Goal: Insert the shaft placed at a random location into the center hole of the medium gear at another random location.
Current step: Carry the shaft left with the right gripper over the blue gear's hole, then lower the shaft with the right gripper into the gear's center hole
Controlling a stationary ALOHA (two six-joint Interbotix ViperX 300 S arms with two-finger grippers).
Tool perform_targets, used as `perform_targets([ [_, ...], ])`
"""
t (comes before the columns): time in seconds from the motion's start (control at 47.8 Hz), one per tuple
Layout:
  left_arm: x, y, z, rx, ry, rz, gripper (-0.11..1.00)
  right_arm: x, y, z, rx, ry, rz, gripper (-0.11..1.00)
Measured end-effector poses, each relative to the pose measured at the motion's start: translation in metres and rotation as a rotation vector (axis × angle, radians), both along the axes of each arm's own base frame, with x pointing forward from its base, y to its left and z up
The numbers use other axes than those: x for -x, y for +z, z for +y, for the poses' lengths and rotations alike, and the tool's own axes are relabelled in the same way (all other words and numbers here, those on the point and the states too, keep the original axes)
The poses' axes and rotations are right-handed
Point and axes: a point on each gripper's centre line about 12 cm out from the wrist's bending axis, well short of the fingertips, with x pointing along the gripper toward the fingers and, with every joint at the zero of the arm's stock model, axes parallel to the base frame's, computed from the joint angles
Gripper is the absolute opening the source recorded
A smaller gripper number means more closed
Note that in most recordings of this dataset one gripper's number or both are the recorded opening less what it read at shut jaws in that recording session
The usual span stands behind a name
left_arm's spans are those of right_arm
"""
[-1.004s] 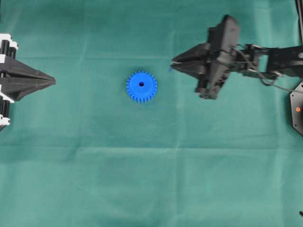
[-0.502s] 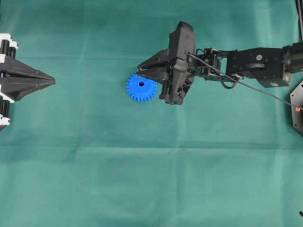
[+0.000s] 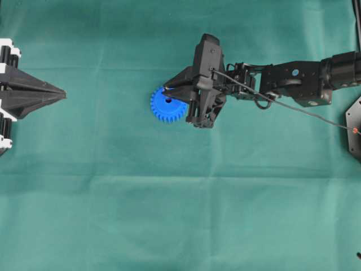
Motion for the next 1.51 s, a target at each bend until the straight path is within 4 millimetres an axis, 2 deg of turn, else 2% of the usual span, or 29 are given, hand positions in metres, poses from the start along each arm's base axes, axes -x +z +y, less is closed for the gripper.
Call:
perform_targets([
  [0.356,0.000,0.000,0.000,0.000,0.000,0.002,0.00,-0.001,-0.001,0.000,0.000,-0.002,-0.008,0.13],
  [0.774,0.000,0.000,0.000,0.000,0.000,0.002,0.00,0.003,0.015,0.000,0.006,-0.001,-0.042,0.13],
  [0.983,0.000,0.000,0.000,0.000,0.000,0.000,0.00,0.004,0.012,0.004,0.003,0.005,-0.037,0.13],
  [1.172,0.000,-0.001,0.000,0.002,0.002,0.005,0.00,0.002,-0.001,0.003,-0.002,-0.002,-0.030,0.13],
  [1.506,0.000,-0.001,0.000,0.000,0.002,0.005,0.00,0.002,-0.002,0.002,-0.005,-0.007,-0.033,0.13],
])
